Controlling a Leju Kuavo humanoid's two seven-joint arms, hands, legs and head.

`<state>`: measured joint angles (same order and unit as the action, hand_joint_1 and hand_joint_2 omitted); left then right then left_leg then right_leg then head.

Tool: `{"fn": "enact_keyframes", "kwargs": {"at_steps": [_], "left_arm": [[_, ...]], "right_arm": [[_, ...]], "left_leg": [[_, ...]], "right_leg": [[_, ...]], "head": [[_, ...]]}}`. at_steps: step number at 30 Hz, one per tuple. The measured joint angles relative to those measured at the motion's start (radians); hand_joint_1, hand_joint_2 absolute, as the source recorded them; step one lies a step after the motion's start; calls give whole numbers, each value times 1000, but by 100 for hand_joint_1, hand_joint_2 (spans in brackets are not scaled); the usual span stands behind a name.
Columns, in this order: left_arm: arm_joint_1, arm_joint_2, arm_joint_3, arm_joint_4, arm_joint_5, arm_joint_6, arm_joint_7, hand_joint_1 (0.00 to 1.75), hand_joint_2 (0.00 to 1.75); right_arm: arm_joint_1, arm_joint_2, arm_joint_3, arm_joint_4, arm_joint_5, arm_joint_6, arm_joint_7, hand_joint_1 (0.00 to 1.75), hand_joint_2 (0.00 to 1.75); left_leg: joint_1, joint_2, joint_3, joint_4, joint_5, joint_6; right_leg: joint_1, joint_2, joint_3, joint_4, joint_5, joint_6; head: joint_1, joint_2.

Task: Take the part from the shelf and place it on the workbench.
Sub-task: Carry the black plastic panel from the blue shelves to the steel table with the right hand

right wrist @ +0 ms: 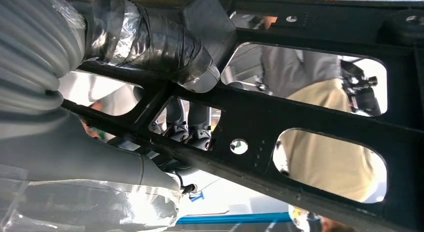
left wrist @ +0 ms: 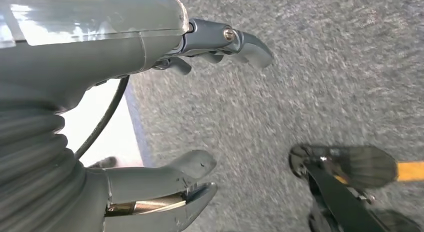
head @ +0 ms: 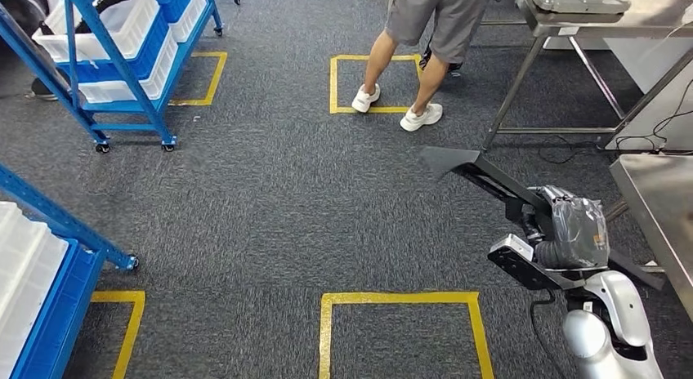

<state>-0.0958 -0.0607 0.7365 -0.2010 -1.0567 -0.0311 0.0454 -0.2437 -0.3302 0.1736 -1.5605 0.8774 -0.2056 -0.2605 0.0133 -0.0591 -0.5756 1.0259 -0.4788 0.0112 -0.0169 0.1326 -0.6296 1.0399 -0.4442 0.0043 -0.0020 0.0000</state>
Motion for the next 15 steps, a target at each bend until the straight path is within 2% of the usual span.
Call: {"fn": "enact_keyframes", "kwargs": {"at_steps": [1,3,4,5,6,7,8,9,10,12,13,15], "left_arm": [[-1,-1,0,0,0,0,0,0,175],[-2,-2,0,0,0,0,0,0,175],[-2,-2,0,0,0,0,0,0,175],[0,-2,0,0,0,0,0,0,175],[1,-2,0,0,0,0,0,0,175],[2,-2,0,0,-1,0,2,0,175],[4,-1,0,0,-2,0,5,0,175],[7,-1,1,0,-4,0,8,0,175],[9,0,2,0,-7,0,9,0,175],[13,4,4,0,-11,-1,7,0,175],[14,6,4,0,-12,-2,6,0,175],[14,8,5,0,-15,-2,5,0,175]], "right_arm": [[2,-1,0,0,0,0,0,171,175],[2,-4,0,0,0,0,0,171,175],[1,-4,0,0,0,0,0,171,175],[0,-4,0,1,0,0,0,171,175],[0,-4,0,2,4,-2,4,171,175],[-6,-6,2,3,23,-6,19,171,175],[-29,-13,12,9,69,-8,51,171,175],[-78,-25,32,19,150,-7,94,171,175],[-153,-43,61,36,258,0,138,171,175],[-331,-80,122,77,473,20,189,171,175],[-402,-96,142,92,537,24,196,171,175],[-487,-123,172,108,573,22,204,171,175]], "left_leg": [[0,12,4,-7,4,7],[0,38,12,-25,14,22],[-2,50,15,-28,15,27],[-4,62,15,-30,15,29],[-5,74,15,-29,14,30],[-6,85,15,-29,13,30],[-6,97,15,-28,11,29],[-6,110,14,-25,9,26],[-8,126,13,-21,6,23],[-15,157,11,-12,-2,15],[-18,168,12,-9,-5,11],[-18,181,19,-10,-8,2]], "right_leg": [[0,-4,-3,2,-2,6],[2,-53,-26,51,-35,14],[3,-87,-51,105,-65,16],[2,-110,-81,169,-96,19],[0,-121,-109,226,-117,22],[-2,-126,-126,259,-123,25],[-5,-129,-126,257,-110,27],[-7,-135,-108,217,-81,28],[-8,-148,-77,152,-45,27],[1,-182,-20,37,-4,19],[6,-192,-5,8,1,13],[13,-183,0,-2,-1,2]], "head": [[0,0],[3,0],[4,0],[5,0],[5,0],[5,0],[5,0],[5,0],[5,0],[5,0],[4,0],[4,0]]}}
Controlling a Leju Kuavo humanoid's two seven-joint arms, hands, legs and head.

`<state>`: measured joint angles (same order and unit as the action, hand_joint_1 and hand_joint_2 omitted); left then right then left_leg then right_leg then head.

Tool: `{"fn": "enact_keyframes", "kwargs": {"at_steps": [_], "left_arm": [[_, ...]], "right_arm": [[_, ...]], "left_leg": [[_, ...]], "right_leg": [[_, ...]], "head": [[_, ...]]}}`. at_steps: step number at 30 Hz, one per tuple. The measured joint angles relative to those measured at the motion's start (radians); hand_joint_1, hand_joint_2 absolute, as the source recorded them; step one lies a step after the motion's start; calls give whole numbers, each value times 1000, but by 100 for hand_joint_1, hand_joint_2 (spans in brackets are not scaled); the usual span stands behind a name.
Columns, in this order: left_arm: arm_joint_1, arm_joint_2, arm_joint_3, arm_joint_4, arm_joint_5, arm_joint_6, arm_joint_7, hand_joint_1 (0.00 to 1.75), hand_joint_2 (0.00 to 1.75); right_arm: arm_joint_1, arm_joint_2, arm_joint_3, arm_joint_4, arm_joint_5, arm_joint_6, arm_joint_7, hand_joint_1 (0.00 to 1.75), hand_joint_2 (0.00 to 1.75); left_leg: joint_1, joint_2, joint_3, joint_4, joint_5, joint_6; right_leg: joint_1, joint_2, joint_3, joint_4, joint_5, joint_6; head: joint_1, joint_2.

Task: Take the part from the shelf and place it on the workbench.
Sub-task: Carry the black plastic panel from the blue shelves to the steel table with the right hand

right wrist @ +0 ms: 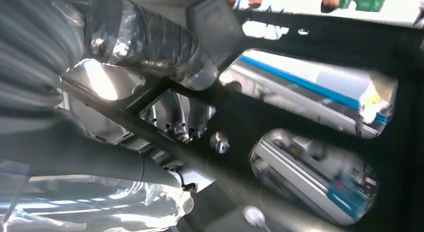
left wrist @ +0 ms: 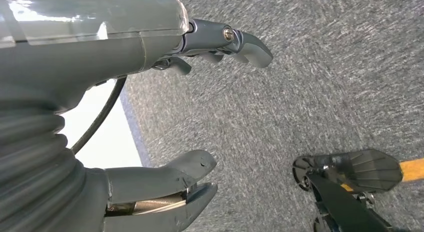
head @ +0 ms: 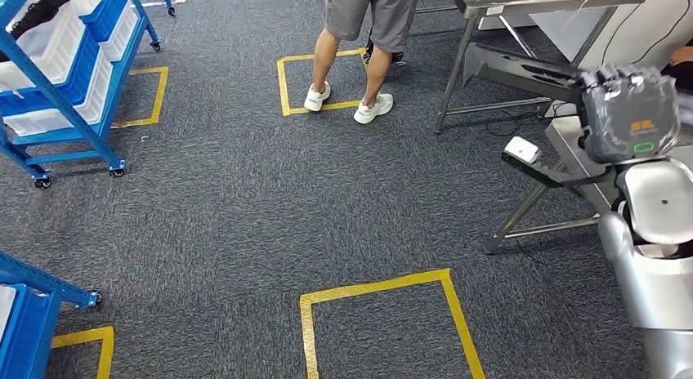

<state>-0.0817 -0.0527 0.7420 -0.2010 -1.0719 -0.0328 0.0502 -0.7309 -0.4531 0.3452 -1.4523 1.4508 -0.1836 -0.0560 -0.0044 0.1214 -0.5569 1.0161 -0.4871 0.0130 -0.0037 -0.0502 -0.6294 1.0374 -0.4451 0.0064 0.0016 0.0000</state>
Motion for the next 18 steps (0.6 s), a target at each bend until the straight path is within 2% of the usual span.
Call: {"fn": "enact_keyframes", "kwargs": {"at_steps": [1,3,4,5,6,7,8,9,10,11,12,13,14,16,17,18], "left_arm": [[0,1,0,0,-2,0,0,0,175],[4,1,1,0,-7,-1,1,0,175],[8,1,1,0,-8,-1,2,0,175],[13,2,2,0,-8,-2,3,0,175],[17,2,4,0,-9,-2,4,0,175],[20,3,5,0,-9,-2,4,0,175],[22,4,7,0,-9,-2,4,0,175],[23,4,8,0,-9,-2,4,0,175],[23,5,9,0,-10,-2,4,0,175],[23,5,10,0,-10,-2,4,0,175],[24,6,12,0,-11,-2,4,0,175],[24,6,13,0,-12,-2,4,0,175],[23,7,15,0,-13,-1,4,0,175],[21,7,16,0,-14,-1,4,0,175],[20,8,16,0,-14,-1,4,0,175],[19,8,16,0,-15,-1,4,0,175]], "right_arm": [[-23,-12,13,4,-7,-2,5,171,175],[-55,-29,32,6,-22,-5,18,171,175],[-68,-32,39,5,-29,-6,24,171,175],[-78,-35,45,5,-34,-5,29,171,175],[-84,-36,52,5,-38,-3,31,171,175],[-87,-38,59,5,-42,-1,32,171,175],[-87,-39,65,5,-44,0,32,171,175],[-88,-41,71,5,-45,1,32,171,175],[-90,-43,75,5,-45,2,33,171,175],[-92,-44,78,5,-45,2,33,171,175],[-94,-46,82,5,-46,2,34,171,175],[-97,-48,84,5,-47,3,35,171,175],[-97,-51,87,6,-48,4,35,171,175],[-96,-60,91,6,-51,4,36,171,175],[-96,-66,92,6,-53,5,37,171,175],[-98,-71,93,6,-55,5,37,171,175]], "left_leg": [[3,-9,1,4,-5,-6],[10,-56,-17,49,-37,-15],[13,-86,-42,102,-67,-18],[15,-104,-75,170,-99,-20],[15,-112,-109,237,-124,-22],[15,-115,-135,283,-133,-22],[15,-116,-145,292,-120,-22],[15,-120,-136,260,-89,-20],[16,-130,-112,197,-45,-17],[17,-155,-85,130,-11,-14],[20,-179,-62,72,12,-12],[21,-198,-48,38,21,-9],[21,-207,-43,26,19,-6],[19,-187,-39,15,22,5],[19,-174,-35,7,26,13],[20,-161,-32,-1,30,20]], "right_leg": [[-1,7,3,-4,1,-5],[-6,21,9,-11,5,-18],[-8,29,10,-14,5,-23],[-7,40,10,-14,5,-26],[-6,52,10,-13,5,-28],[-5,65,11,-12,4,-28],[-4,79,11,-11,4,-29],[-4,94,11,-9,3,-28],[-5,108,11,-7,2,-26],[-6,121,10,-3,0,-23],[-7,134,6,1,-1,-20],[-8,146,1,3,0,-14],[-10,158,-5,3,2,-7],[-16,174,-11,0,6,7],[-16,160,-16,7,0,12],[-15,134,-27,30,-15,17]], "head": [[0,0],[0,0],[-1,0],[-1,0],[-1,0],[-1,0],[-1,0],[-1,0],[-1,0],[-1,0],[-1,0],[0,0],[0,0],[-1,0],[0,0],[0,0]]}}
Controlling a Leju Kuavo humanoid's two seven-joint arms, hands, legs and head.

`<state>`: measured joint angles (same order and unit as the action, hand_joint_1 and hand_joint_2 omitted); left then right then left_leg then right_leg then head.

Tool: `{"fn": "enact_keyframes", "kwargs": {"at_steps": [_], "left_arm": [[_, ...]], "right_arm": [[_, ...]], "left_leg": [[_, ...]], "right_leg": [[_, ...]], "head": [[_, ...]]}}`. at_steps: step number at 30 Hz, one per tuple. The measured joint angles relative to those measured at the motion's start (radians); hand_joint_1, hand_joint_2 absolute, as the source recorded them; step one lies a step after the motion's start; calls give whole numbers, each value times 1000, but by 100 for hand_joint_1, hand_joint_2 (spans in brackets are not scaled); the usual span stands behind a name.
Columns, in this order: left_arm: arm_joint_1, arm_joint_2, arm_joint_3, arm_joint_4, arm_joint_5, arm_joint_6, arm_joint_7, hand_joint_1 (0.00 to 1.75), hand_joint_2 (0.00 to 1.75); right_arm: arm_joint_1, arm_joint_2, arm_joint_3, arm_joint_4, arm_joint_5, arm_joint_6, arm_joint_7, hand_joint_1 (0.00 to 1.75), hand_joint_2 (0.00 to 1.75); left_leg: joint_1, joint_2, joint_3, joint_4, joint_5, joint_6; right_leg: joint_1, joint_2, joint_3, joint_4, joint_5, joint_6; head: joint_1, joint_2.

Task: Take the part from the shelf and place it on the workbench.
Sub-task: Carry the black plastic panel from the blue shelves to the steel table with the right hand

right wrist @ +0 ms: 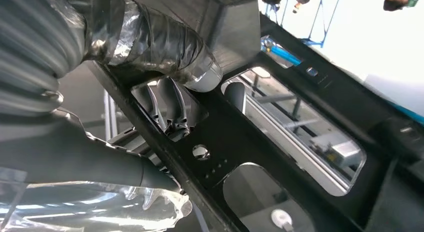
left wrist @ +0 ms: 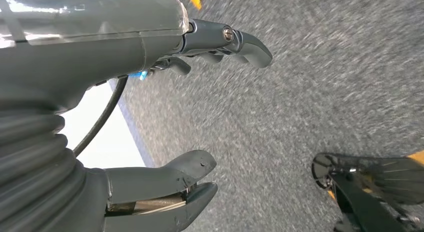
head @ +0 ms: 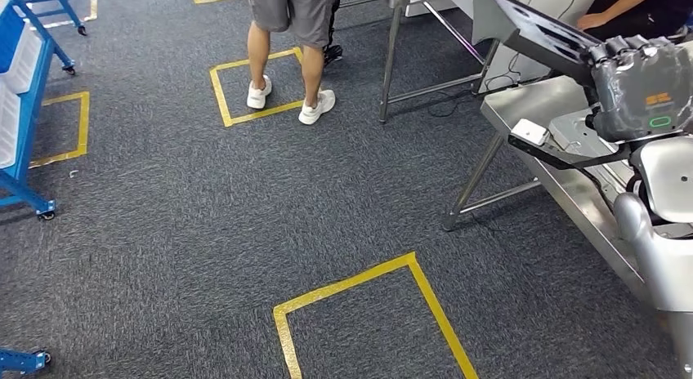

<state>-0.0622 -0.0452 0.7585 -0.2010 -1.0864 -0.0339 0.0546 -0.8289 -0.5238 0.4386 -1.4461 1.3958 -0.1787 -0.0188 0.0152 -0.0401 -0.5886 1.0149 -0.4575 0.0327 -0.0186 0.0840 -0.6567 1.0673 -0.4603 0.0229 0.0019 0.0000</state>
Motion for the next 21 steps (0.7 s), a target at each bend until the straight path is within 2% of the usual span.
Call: {"fn": "enact_keyframes", "kwargs": {"at_steps": [2,3,4,5,6,7,9,10,11,13,14,15,17,18,19,20,21], "left_arm": [[1,0,0,0,-1,0,0,0,175],[2,0,1,0,-2,1,0,0,175],[3,0,1,0,-2,1,0,0,175],[3,0,2,0,-2,1,0,0,175],[3,0,2,0,-2,1,0,0,175],[2,0,2,0,-2,1,0,0,175],[1,0,4,0,-2,1,0,0,175],[1,0,5,0,-1,1,0,0,175],[1,0,6,0,-1,1,0,0,175],[-1,0,8,0,0,1,0,0,175],[-1,0,8,0,1,1,0,0,175],[-2,0,9,0,2,1,0,0,175],[-1,0,13,0,4,-1,0,0,175],[1,1,17,0,5,-2,0,0,175],[2,1,21,0,6,-3,0,0,175],[3,2,24,0,7,-4,1,0,175],[4,2,26,0,8,-5,1,0,175]], "right_arm": [[-2,-6,4,1,-3,3,2,171,175],[0,-6,8,2,-5,6,2,171,175],[4,-7,11,4,-6,9,2,171,175],[8,-8,14,6,-8,12,2,171,175],[11,-10,16,9,-9,15,3,171,175],[14,-13,17,12,-10,16,4,171,175],[17,-20,17,18,-16,16,6,171,175],[19,-24,17,22,-19,16,7,171,175],[23,-27,17,25,-21,15,8,171,175],[33,-36,17,31,-23,14,8,171,175],[37,-39,17,33,-23,13,8,171,175],[40,-42,16,36,-24,13,9,171,175],[48,-42,16,40,-24,11,9,171,175],[56,-42,16,43,-24,10,10,171,175],[67,-41,17,46,-23,9,11,171,175],[79,-41,17,50,-22,7,13,171,175],[90,-40,17,54,-21,4,16,171,175]], "left_leg": [[-1,26,4,-8,3,9],[-2,39,5,-8,2,11],[-3,52,5,-8,0,12],[-3,65,6,-7,-2,12],[-4,76,7,-6,-4,11],[-4,87,9,-5,-7,10],[-7,107,14,-2,-14,4],[-9,116,17,-1,-18,-1],[-11,124,20,-1,-21,-5],[-13,141,26,-2,-28,-15],[-12,134,27,3,-35,-20],[-10,116,20,24,-50,-25],[-6,67,-26,126,-105,-31],[-6,53,-62,197,-135,-32],[-6,48,-94,256,-152,-33],[-6,45,-114,286,-152,-34],[-6,44,-116,277,-130,-33]], "right_leg": [[3,-59,-50,103,-55,8],[2,-71,-81,165,-81,12],[0,-76,-105,211,-93,15],[-1,-79,-115,229,-90,17],[-2,-82,-103,206,-69,18],[-2,-91,-72,148,-35,17],[7,-134,-1,13,14,6],[13,-148,20,-27,24,0],[19,-154,27,-43,23,-6],[19,-130,29,-47,25,-16],[16,-120,31,-50,26,-20],[12,-110,34,-54,28,-27],[9,-91,37,-57,29,-37],[9,-80,38,-56,29,-40],[10,-68,38,-55,28,-42],[11,-55,38,-52,27,-42],[11,-42,38,-49,25,-42]], "head": [[1,0],[0,0],[1,0],[1,0],[1,0],[1,0],[1,0],[0,0],[0,0],[0,0],[0,0],[0,0],[-1,0],[-1,0],[-1,0],[-1,0],[-1,0]]}}
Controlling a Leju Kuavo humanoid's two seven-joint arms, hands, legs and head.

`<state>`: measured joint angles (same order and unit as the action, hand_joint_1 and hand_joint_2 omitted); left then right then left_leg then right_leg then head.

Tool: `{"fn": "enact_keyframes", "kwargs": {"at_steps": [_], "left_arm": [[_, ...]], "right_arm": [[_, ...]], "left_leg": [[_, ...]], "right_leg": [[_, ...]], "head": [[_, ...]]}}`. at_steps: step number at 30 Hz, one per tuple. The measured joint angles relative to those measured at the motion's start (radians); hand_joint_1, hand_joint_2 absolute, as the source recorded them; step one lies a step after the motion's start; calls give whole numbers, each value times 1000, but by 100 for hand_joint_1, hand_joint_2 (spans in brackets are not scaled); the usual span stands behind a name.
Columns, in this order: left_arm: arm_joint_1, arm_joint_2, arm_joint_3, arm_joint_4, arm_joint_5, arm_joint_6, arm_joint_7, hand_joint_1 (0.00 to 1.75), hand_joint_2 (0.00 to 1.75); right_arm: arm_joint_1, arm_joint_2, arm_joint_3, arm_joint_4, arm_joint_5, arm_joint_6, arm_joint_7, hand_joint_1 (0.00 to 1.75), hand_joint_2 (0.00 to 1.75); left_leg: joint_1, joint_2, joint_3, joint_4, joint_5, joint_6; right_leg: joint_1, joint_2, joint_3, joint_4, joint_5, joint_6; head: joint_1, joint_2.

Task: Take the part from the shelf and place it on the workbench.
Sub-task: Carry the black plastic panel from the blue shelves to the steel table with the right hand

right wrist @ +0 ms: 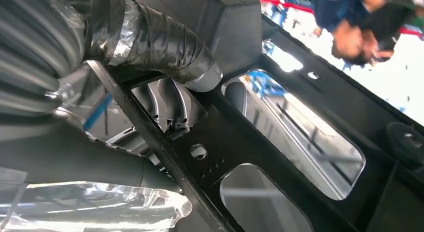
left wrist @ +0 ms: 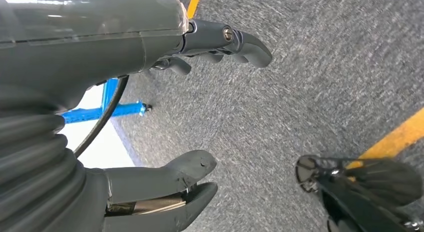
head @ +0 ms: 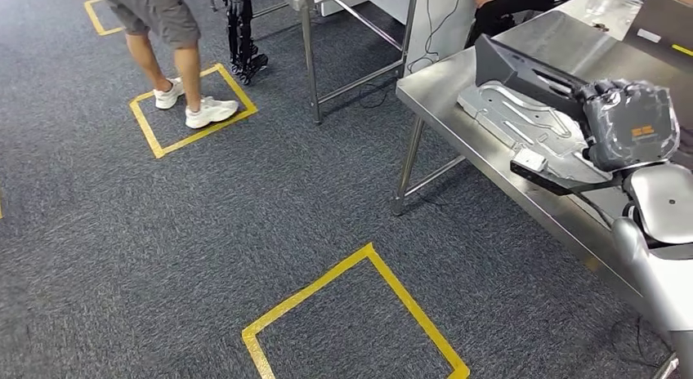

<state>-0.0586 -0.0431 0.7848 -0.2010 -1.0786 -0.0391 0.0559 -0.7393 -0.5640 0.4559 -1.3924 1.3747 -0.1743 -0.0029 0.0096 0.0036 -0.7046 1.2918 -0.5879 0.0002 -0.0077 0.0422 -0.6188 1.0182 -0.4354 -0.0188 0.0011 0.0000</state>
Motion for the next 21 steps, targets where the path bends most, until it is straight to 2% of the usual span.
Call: {"fn": "enact_keyframes", "kwargs": {"at_steps": [1,3,4,5,6,7,8,10,11,12,13,14,15,16,17,18,19,20,21], "left_arm": [[0,0,2,0,1,-1,0,0,175],[1,1,6,0,1,-4,1,0,175],[1,1,8,0,1,-4,0,0,175],[1,2,10,0,1,-4,0,0,175],[0,2,12,0,0,-4,1,0,175],[-1,2,14,0,0,-4,1,0,175],[-2,2,16,0,-1,-4,1,0,175],[-3,2,19,0,-2,-4,0,0,175],[-3,2,20,0,-2,-4,-1,0,175],[-1,2,22,0,-2,-4,-2,0,175],[0,2,23,0,-2,-4,-2,0,175],[1,2,23,0,-2,-4,-2,0,175],[1,2,24,0,-2,-5,-2,0,175],[0,2,24,0,-2,-6,-2,0,175],[0,2,24,0,-2,-7,-3,0,175],[-1,1,24,0,-2,-7,-3,0,175],[-1,1,24,0,-3,-7,-3,0,175],[-2,1,24,0,-3,-7,-4,0,175],[-2,1,24,0,-3,-7,-4,0,175]], "right_arm": [[9,0,0,4,1,-4,4,171,175],[22,0,-1,11,3,-13,9,171,175],[27,1,-1,13,4,-17,11,171,175],[32,0,-2,15,5,-20,11,171,175],[36,0,-4,17,5,-22,12,171,175],[41,-2,-6,18,5,-23,11,171,175],[45,-5,-10,19,5,-24,11,171,175],[49,-13,-22,20,5,-25,12,171,175],[50,-15,-27,21,5,-26,12,171,175],[50,-16,-30,21,5,-26,12,171,175],[51,-16,-31,21,5,-26,11,171,175],[54,-16,-31,21,5,-26,10,171,175],[57,-16,-32,22,5,-25,9,171,175],[58,-17,-32,22,5,-25,9,171,175],[58,-17,-34,22,5,-25,9,171,175],[57,-17,-36,22,5,-25,9,171,175],[56,-17,-39,21,5,-25,9,171,175],[55,-18,-40,21,5,-25,9,171,175],[54,-18,-41,21,5,-25,9,171,175]], "left_leg": [[0,-6,17,-48,37,2],[3,-45,72,-180,102,10],[5,-63,93,-225,118,13],[4,-75,103,-247,120,17],[3,-74,107,-252,118,19],[2,-63,109,-255,121,24],[2,-52,112,-262,124,30],[5,-28,118,-278,133,43],[5,-17,120,-283,134,47],[5,-5,121,-284,134,49],[4,8,121,-284,132,50],[4,20,122,-283,131,50],[4,33,123,-282,128,49],[4,46,125,-281,125,47],[3,56,128,-279,121,44],[1,66,132,-277,117,40],[-1,74,135,-276,112,35],[-4,83,138,-275,109,29],[-7,92,141,-276,106,24]], "right_leg": [[0,13,0,4,-2,1],[-1,37,-2,14,-8,8],[-1,48,-5,18,-9,12],[-3,58,-9,20,-9,18],[-5,69,-13,20,-8,25],[-7,80,-15,17,-5,32],[-9,77,-16,18,-6,38],[-6,32,-38,62,-37,47],[-6,0,-63,115,-67,50],[-6,-22,-94,180,-99,54],[-8,-31,-124,241,-123,58],[-11,-36,-142,276,-130,61],[-13,-39,-141,274,-117,64],[-15,-45,-119,232,-88,65],[-15,-61,-81,161,-51,65],[-10,-85,-43,93,-27,62],[-6,-102,-16,41,-11,57],[-1,-112,-3,14,-7,51],[3,-109,-2,8,-11,45]], "head": [[0,0],[0,0],[0,0],[0,0],[0,0],[0,0],[0,0],[2,0],[2,0],[3,0],[3,0],[3,0],[3,0],[3,0],[3,0],[3,0],[3,0],[2,0],[2,0]]}}
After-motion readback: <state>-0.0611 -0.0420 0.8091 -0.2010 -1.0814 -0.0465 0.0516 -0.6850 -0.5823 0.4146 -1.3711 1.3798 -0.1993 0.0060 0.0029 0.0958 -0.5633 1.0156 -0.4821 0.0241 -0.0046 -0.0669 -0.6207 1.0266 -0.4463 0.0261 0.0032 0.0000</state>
